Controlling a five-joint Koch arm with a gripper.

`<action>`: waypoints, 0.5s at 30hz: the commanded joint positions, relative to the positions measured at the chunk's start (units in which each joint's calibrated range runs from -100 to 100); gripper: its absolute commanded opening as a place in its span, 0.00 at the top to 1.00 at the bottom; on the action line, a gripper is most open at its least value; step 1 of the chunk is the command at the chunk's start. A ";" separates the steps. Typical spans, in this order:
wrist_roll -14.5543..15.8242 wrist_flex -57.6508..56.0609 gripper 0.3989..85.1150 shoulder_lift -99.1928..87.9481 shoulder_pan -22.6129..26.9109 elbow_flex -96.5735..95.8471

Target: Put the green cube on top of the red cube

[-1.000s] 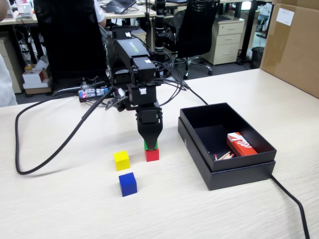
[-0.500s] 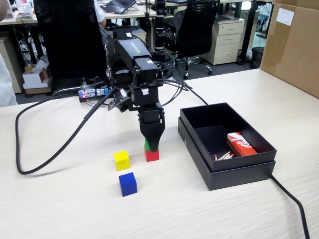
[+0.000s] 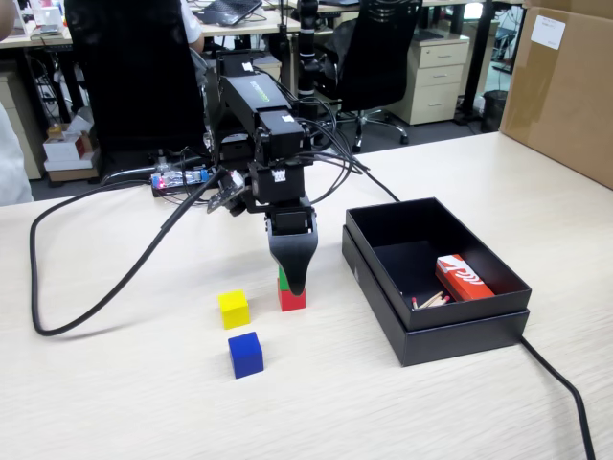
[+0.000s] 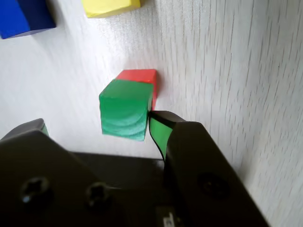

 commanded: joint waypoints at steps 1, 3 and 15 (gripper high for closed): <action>0.00 1.10 0.48 -10.34 0.39 2.83; 0.00 1.10 0.48 -13.90 0.49 1.47; -0.29 1.10 0.43 -45.23 -0.05 -21.19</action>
